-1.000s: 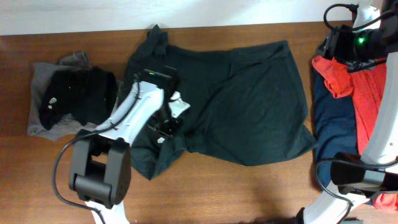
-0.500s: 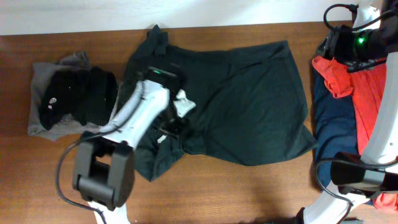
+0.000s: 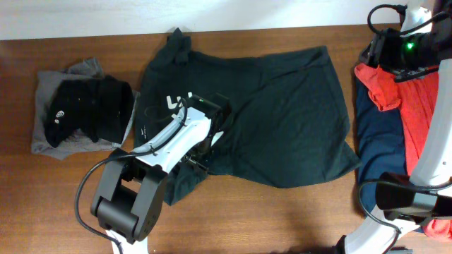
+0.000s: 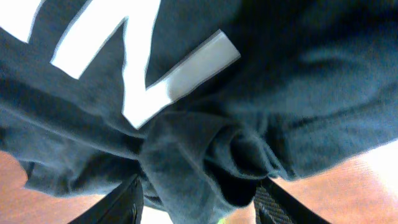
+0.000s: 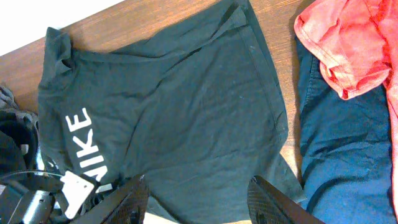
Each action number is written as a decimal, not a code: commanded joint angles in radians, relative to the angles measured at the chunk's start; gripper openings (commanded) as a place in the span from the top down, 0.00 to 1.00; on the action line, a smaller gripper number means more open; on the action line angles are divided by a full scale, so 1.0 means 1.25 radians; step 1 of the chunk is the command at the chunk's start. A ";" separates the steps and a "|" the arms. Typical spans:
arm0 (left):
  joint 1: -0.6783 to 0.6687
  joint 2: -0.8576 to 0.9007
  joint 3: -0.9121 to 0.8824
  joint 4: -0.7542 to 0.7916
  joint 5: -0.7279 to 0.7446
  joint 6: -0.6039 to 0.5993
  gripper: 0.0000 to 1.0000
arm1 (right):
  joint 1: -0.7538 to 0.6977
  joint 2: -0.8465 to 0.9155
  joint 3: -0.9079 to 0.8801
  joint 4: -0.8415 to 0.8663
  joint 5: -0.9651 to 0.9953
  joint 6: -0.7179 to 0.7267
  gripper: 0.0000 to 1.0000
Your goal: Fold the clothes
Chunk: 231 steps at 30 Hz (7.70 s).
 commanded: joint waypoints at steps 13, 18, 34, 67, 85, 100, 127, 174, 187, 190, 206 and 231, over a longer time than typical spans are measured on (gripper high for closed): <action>-0.086 0.000 -0.009 -0.026 -0.012 -0.099 0.48 | -0.002 0.003 -0.001 0.000 0.002 0.000 0.44; -0.087 0.000 -0.045 0.025 -0.013 -0.099 0.48 | -0.002 0.003 -0.001 0.001 0.002 0.000 0.44; -0.087 -0.001 -0.028 0.031 -0.195 -0.162 0.83 | -0.002 0.003 -0.001 -0.001 0.002 0.000 0.44; -0.004 -0.015 0.132 -0.105 -0.171 -0.132 0.99 | -0.002 0.020 -0.001 0.003 0.041 0.000 0.43; 0.008 -0.014 0.055 -0.034 0.055 -0.216 0.53 | -0.002 0.045 -0.058 0.004 0.040 0.000 0.44; 0.008 -0.012 0.031 -0.022 -0.060 -0.267 0.54 | -0.002 0.045 -0.058 0.004 0.040 0.000 0.44; 0.008 -0.087 0.218 -0.167 -0.099 -0.163 0.98 | -0.003 0.056 -0.081 0.025 0.040 0.000 0.38; 0.235 -0.086 -0.082 0.123 0.375 0.034 0.31 | 0.029 0.056 -0.496 0.232 -0.164 -0.060 0.38; 0.234 -0.071 -0.139 0.219 0.477 -0.276 0.56 | 0.028 0.056 -0.496 0.238 -0.154 -0.060 0.38; 0.234 -0.071 -0.139 0.220 0.461 -0.307 0.81 | 0.021 0.056 -0.496 0.234 -0.138 -0.060 0.38; 0.291 -0.144 -0.083 0.271 0.506 -0.019 0.87 | -0.117 0.056 -0.496 0.210 -0.128 -0.033 0.38; 0.039 -0.042 -0.099 0.233 0.138 0.208 0.54 | -0.117 0.056 -0.496 0.222 -0.128 -0.033 0.38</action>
